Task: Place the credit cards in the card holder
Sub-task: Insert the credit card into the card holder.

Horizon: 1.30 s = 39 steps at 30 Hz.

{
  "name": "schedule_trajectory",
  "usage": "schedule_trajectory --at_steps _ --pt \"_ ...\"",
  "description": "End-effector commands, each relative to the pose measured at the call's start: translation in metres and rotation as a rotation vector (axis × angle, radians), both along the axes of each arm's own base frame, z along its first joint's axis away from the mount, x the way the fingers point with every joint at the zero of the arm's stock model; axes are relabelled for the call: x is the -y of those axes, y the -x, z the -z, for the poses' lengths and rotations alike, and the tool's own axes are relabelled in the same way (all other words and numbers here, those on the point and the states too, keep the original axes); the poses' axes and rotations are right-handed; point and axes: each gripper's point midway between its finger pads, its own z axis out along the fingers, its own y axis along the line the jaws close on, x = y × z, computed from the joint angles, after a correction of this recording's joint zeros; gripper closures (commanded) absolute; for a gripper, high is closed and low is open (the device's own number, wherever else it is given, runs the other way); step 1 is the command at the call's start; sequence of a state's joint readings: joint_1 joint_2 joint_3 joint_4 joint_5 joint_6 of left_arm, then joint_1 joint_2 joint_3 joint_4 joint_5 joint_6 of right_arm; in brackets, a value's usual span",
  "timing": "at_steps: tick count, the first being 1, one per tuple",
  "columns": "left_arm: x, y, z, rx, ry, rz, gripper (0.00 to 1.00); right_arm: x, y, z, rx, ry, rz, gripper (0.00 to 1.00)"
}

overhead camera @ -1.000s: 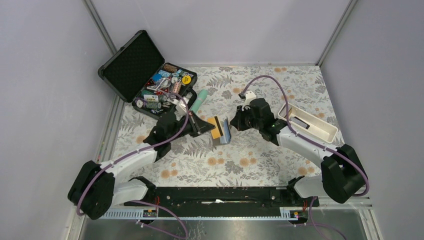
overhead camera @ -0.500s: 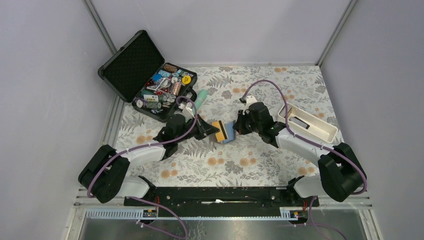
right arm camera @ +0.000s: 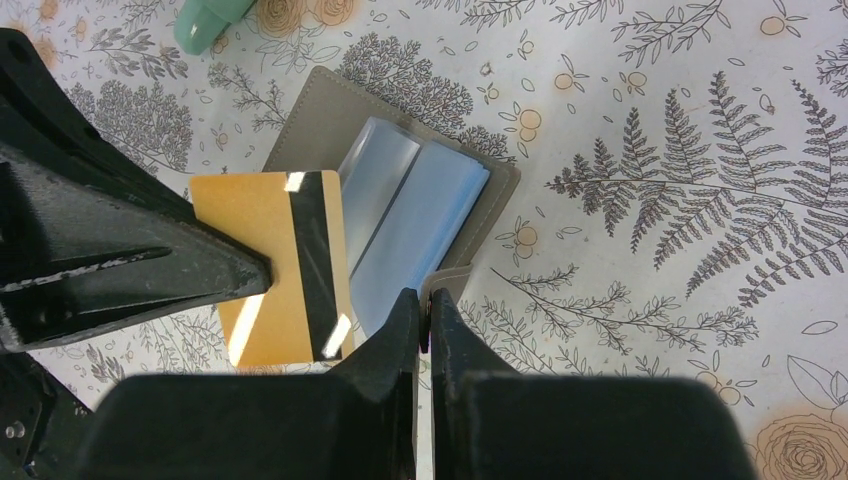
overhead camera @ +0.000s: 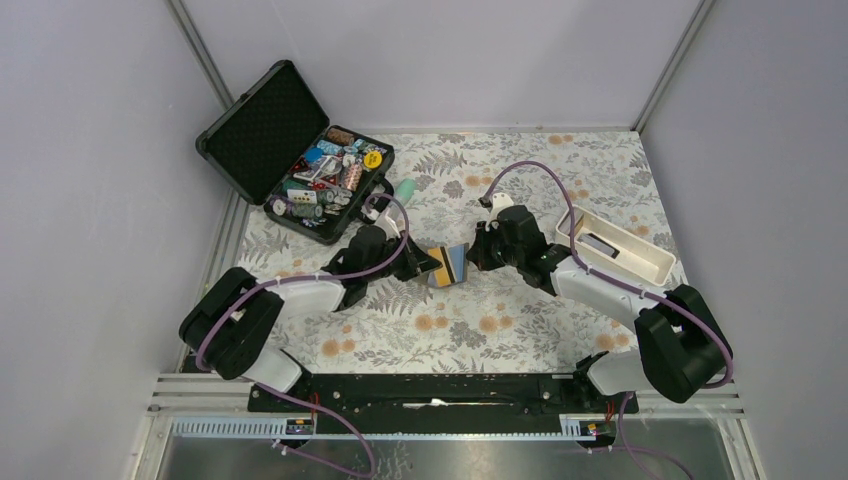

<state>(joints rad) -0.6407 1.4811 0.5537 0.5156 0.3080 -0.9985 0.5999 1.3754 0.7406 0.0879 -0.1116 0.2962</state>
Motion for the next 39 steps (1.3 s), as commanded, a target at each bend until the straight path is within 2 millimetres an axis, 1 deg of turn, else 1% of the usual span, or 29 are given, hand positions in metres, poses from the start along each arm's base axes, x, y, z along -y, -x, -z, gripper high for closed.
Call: schedule_trajectory --at_steps 1,16,21,25,33,36,38,39 --pt "0.005 -0.02 -0.009 0.079 -0.037 -0.013 1.0 -0.001 -0.006 -0.007 0.036 0.001 0.014 1.0" --pt "-0.007 -0.031 0.016 0.087 -0.211 -0.027 1.0 0.002 -0.006 0.001 0.028 0.033 0.014 1.0" --pt "-0.006 -0.035 0.022 0.089 -0.241 -0.016 1.0 0.001 -0.007 0.002 0.025 0.036 0.013 1.0" --pt "-0.01 -0.039 0.026 0.095 -0.282 -0.022 1.0 0.002 -0.007 0.005 0.022 0.047 0.013 1.0" --pt "-0.02 -0.04 0.036 0.087 -0.329 -0.013 1.0 0.012 -0.013 0.021 0.017 0.132 0.025 1.0" --pt "-0.019 -0.038 0.039 0.089 -0.32 0.021 1.0 0.013 -0.015 0.027 0.004 0.145 0.031 1.0" --pt "-0.017 -0.037 0.041 0.084 -0.316 0.04 1.0 0.011 -0.016 0.03 -0.008 0.145 0.035 0.86" --pt "-0.017 -0.036 0.042 0.08 -0.316 0.046 1.0 0.011 -0.016 0.031 -0.014 0.145 0.039 0.75"
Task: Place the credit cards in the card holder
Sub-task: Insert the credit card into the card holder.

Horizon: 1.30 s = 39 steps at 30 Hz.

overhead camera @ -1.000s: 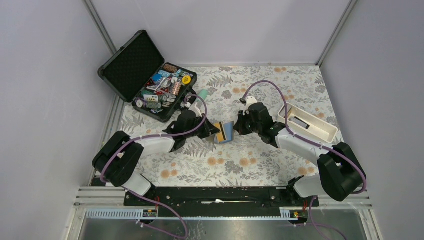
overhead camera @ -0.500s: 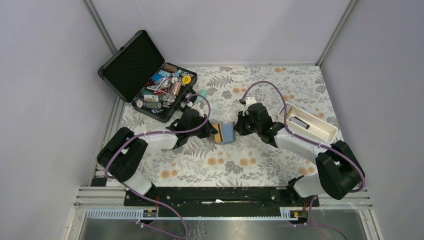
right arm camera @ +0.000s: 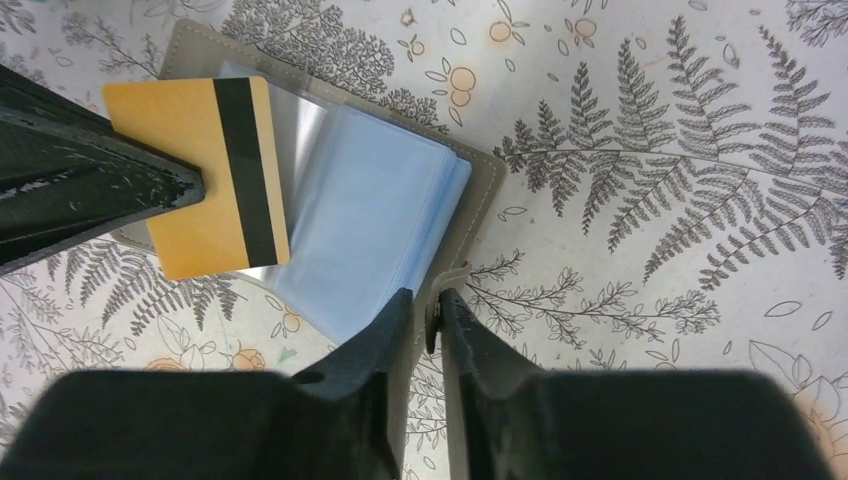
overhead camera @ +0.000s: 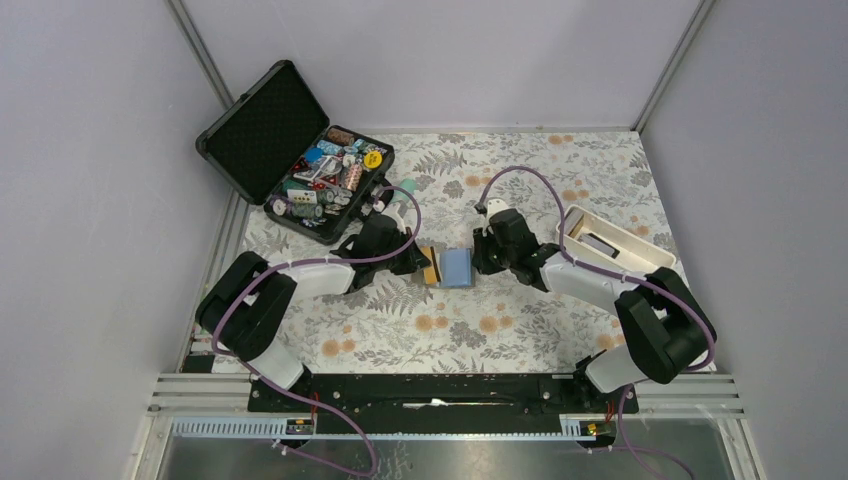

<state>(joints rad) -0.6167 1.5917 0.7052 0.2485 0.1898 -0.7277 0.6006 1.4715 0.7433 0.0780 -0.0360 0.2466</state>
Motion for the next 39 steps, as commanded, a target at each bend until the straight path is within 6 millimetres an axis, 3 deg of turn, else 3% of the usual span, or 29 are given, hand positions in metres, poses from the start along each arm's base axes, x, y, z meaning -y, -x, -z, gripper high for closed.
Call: schedule_trajectory --at_steps 1,5,12,17,21,25,30,39 --pt "0.006 -0.007 -0.004 0.03 0.009 0.049 1.0 -0.003 -0.01 -0.005 0.017 0.016 0.015 0.64" --pt "0.005 -0.005 -0.001 0.022 0.013 0.06 1.0 -0.004 -0.009 -0.013 0.012 -0.009 0.037 0.46" --pt "0.004 -0.004 0.001 -0.005 0.05 0.051 1.0 0.008 -0.006 -0.034 0.05 -0.04 0.13 0.34" --pt "0.006 0.0 0.001 -0.029 0.094 0.046 1.0 0.001 0.0 -0.051 0.083 -0.071 0.107 0.34" --pt "0.008 0.003 0.002 -0.045 0.124 0.039 1.0 -0.013 0.002 -0.042 0.022 -0.106 0.081 0.39" --pt "0.006 0.004 0.004 -0.049 0.129 0.029 1.0 -0.02 0.004 -0.022 -0.049 -0.113 0.082 0.42" --pt "0.007 0.005 0.005 -0.047 0.124 0.041 1.0 -0.024 0.005 0.003 -0.117 -0.084 0.082 0.46" --pt "0.007 0.004 0.003 -0.043 0.117 0.087 1.0 -0.02 0.003 0.025 -0.17 -0.055 0.095 0.49"
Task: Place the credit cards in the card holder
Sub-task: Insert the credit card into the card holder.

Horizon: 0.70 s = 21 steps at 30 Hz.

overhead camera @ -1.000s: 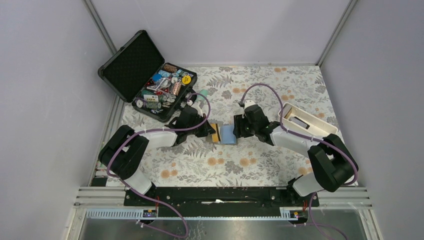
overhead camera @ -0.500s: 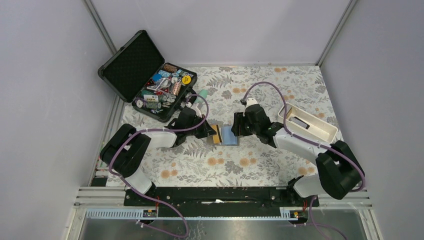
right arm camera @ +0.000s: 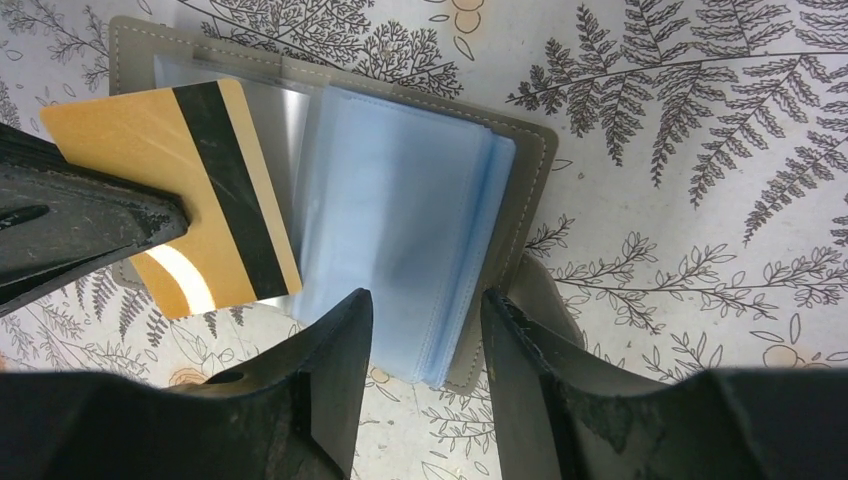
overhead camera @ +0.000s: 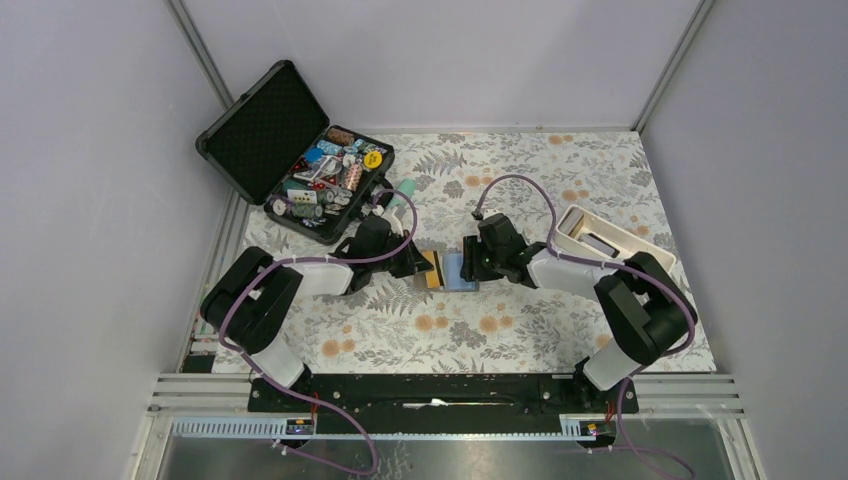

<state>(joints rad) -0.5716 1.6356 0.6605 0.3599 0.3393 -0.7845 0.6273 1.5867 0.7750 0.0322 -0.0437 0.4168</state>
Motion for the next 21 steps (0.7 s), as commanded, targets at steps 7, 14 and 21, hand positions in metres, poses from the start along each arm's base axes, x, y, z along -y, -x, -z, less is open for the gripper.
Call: schedule_trajectory --at_steps 7,14,21 --pt "0.003 -0.005 -0.003 0.013 0.028 0.07 1.0 -0.008 -0.013 0.002 -0.018 -0.039 0.002 0.6" --pt "0.006 -0.006 -0.003 -0.004 0.058 0.077 1.0 -0.007 -0.01 0.009 -0.043 -0.04 0.001 0.66" --pt "0.006 -0.006 0.003 -0.051 0.091 0.057 1.0 -0.006 -0.008 0.013 -0.055 -0.035 0.002 0.7"
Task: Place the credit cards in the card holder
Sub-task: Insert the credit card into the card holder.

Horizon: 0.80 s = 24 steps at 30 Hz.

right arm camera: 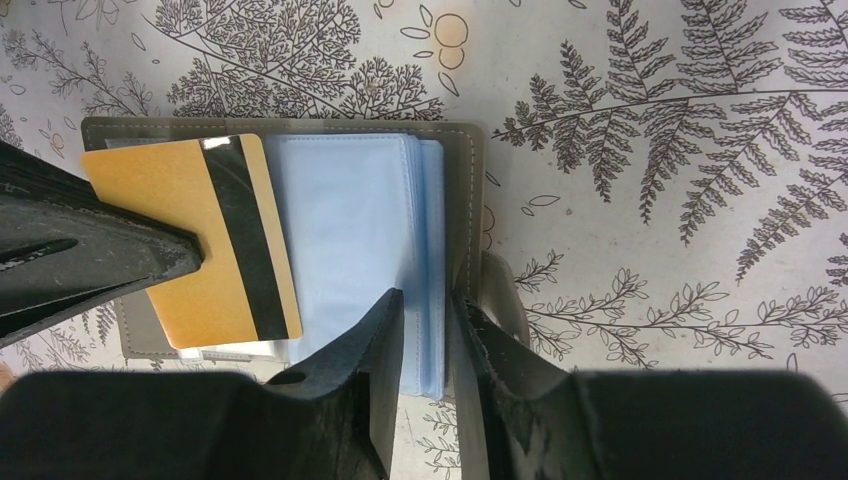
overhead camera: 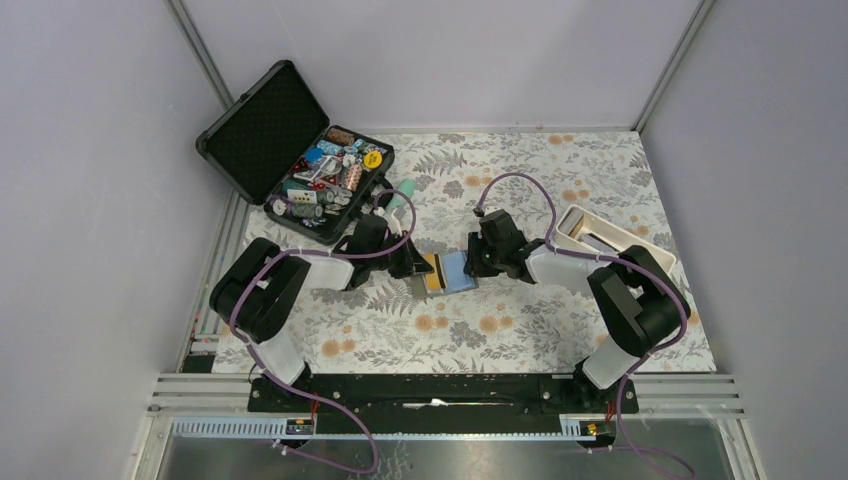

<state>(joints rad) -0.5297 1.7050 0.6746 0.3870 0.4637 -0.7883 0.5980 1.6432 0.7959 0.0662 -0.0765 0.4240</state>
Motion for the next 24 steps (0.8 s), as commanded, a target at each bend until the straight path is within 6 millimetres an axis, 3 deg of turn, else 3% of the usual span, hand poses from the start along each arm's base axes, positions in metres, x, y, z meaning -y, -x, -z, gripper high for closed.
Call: schedule_trajectory --at_steps 1,18,24 --pt "0.005 -0.009 -0.006 0.006 0.054 -0.008 1.0 -0.004 0.003 0.005 -0.036 -0.014 -0.011 0.71" --pt "-0.009 0.001 0.003 -0.099 0.118 -0.148 1.0 -0.004 0.005 0.011 -0.052 -0.008 -0.004 0.87" --pt "-0.012 0.002 0.004 -0.097 0.105 -0.155 1.0 -0.011 0.008 0.006 -0.054 -0.058 -0.027 0.85"
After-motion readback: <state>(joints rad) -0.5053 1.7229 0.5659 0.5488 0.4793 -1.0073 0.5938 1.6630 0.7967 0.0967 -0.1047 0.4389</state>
